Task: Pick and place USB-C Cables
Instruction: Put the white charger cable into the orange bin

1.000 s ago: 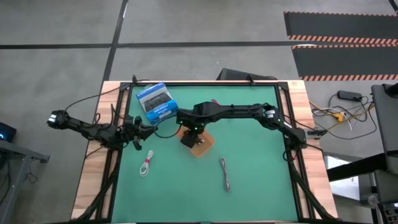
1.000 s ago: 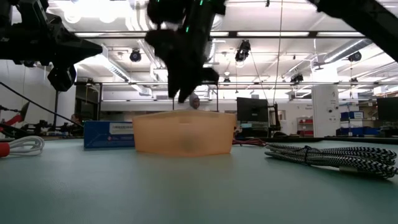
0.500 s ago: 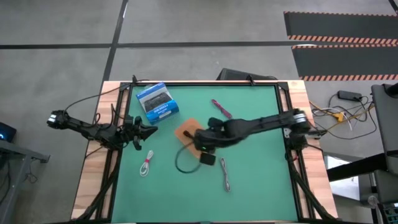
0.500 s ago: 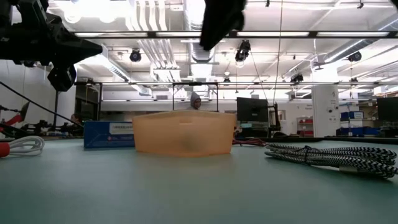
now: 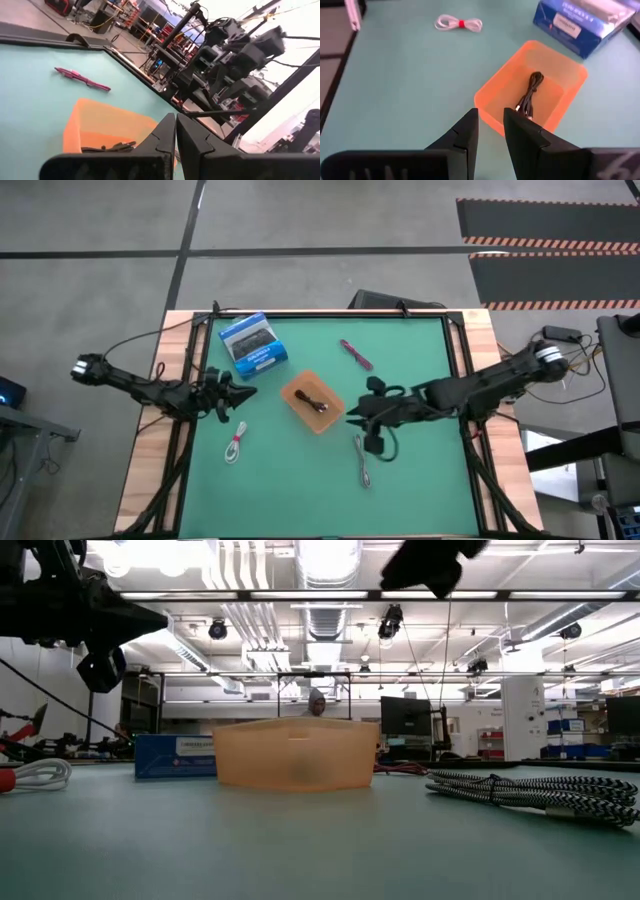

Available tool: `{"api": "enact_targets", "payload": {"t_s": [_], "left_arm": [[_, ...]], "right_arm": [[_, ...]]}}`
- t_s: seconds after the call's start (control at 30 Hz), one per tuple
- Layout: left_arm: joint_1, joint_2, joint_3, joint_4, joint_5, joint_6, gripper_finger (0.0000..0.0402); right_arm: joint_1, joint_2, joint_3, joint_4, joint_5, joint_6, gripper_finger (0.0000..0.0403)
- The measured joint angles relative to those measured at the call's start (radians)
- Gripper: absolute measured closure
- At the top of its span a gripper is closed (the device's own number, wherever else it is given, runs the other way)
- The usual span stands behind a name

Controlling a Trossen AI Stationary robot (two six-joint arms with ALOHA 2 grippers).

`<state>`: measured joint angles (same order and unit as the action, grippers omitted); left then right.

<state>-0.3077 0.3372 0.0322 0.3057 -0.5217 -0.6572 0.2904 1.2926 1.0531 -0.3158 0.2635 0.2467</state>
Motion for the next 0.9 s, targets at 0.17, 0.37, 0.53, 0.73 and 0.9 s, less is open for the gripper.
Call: {"api": "enact_targets", "payload": {"t_s": [0.17, 0.37, 0.53, 0.73, 0.9], "left_arm": [[0.0, 0.09, 0.0, 0.14, -0.004, -0.02, 0.0402], [0.0, 0.24, 0.011, 0.324, -0.003, -0.058, 0.0402], [-0.001, 0.384, 0.063, 0.351, -0.003, -0.144, 0.0402], [-0.012, 0.565, 0.184, 0.359, 0.0, -0.201, 0.0402], [-0.054, 0.689, 0.293, 0.35, 0.005, -0.202, 0.0402]], "right_arm": [[0.0, -0.147, -0.227, 0.19, 0.0, -0.065, 0.0334], [0.0, -0.284, -0.444, 0.417, -0.001, -0.154, 0.0339], [0.0, -0.395, -0.564, 0.54, -0.001, -0.192, 0.034], [0.0, -0.515, -0.645, 0.619, -0.009, -0.253, 0.034], [0.0, -0.591, -0.681, 0.68, -0.01, -0.32, 0.034]]}}
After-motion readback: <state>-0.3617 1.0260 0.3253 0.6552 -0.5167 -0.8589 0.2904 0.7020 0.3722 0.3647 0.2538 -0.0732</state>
